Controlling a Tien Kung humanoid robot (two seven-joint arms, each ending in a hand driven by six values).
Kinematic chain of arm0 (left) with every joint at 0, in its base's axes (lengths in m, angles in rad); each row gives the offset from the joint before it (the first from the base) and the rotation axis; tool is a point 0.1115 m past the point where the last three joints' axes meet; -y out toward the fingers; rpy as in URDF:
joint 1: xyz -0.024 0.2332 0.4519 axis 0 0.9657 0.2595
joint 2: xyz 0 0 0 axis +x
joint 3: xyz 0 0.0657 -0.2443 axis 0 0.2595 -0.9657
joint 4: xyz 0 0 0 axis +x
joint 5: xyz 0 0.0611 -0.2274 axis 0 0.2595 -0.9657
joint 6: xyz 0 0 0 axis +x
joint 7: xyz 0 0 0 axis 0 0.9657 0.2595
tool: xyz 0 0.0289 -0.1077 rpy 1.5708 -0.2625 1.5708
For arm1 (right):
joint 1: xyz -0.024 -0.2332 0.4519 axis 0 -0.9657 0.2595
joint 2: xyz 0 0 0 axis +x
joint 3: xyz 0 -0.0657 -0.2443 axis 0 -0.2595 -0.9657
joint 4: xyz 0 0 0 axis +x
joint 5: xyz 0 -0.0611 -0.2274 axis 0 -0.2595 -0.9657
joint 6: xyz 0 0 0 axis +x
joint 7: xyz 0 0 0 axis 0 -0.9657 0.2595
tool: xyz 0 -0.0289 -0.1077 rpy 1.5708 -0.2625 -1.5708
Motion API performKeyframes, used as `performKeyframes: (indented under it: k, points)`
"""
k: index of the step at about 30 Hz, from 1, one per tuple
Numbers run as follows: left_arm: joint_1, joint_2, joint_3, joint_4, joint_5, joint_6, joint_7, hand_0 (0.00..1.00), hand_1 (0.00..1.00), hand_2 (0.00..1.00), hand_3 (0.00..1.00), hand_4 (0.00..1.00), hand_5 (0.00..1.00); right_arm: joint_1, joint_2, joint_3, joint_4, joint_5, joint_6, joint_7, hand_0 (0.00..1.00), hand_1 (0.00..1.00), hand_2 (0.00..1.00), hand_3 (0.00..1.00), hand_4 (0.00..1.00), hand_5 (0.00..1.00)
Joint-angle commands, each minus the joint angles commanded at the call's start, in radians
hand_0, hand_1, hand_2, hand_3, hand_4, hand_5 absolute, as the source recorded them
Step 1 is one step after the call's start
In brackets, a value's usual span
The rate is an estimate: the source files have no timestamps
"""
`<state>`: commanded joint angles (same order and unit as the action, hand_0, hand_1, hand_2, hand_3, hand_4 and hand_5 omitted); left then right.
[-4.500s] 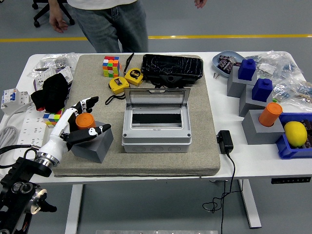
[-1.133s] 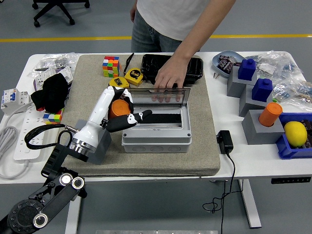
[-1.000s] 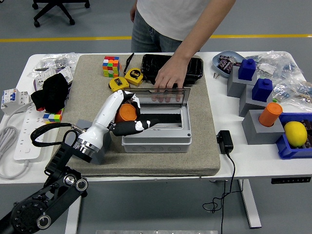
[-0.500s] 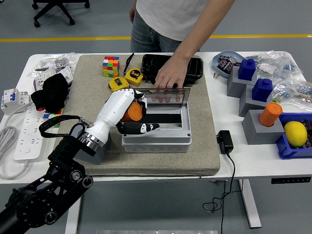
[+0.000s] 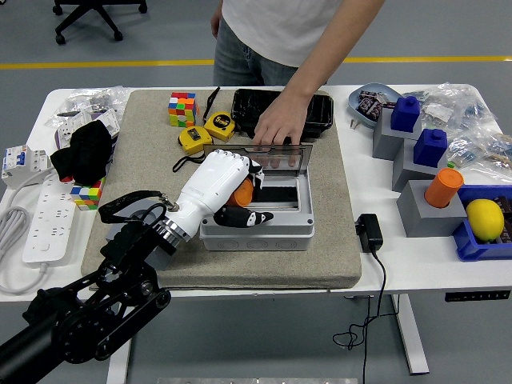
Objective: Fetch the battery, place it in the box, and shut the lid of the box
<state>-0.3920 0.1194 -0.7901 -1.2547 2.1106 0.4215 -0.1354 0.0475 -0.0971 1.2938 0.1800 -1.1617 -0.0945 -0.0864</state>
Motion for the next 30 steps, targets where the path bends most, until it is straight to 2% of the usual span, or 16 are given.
performKeyframes:
  k: [5, 9, 16, 25, 30]
  points:
    - [-0.022, -0.021, 0.001, 0.043, -0.036, 0.009, -0.012, 0.06, 0.026, 0.022, 0.029, 0.943, 0.002, 0.001, -0.002, -0.002, 0.0, -0.002, 0.0, -0.001, 0.779, 0.714, 0.712, 0.75, 0.998, 0.998]
    - [-0.052, -0.051, 0.005, 0.094, -0.046, 0.017, -0.018, 0.06, 0.026, 0.022, 0.029, 0.943, 0.002, 0.001, -0.003, -0.003, 0.0, -0.006, 0.0, -0.004, 0.779, 0.714, 0.712, 0.75, 0.998, 0.998]
    - [-0.072, -0.088, 0.035, 0.103, -0.064, 0.025, -0.02, 0.06, 0.028, 0.023, 0.029, 0.938, 0.002, 0.004, -0.004, -0.008, 0.0, -0.005, 0.001, -0.002, 0.777, 0.714, 0.712, 0.751, 0.998, 0.998]
    - [-0.111, -0.085, 0.151, 0.101, -0.151, 0.04, -0.026, 0.061, 0.027, 0.023, 0.027, 0.916, 0.002, 0.006, -0.007, -0.013, 0.0, -0.006, 0.001, -0.004, 0.779, 0.714, 0.712, 0.751, 0.998, 0.998]
    - [-0.138, -0.084, 0.206, 0.12, -0.202, 0.048, -0.034, 0.062, 0.027, 0.023, 0.028, 0.91, 0.002, 0.006, -0.006, -0.013, 0.0, -0.008, 0.001, -0.005, 0.779, 0.714, 0.712, 0.751, 0.998, 0.998]
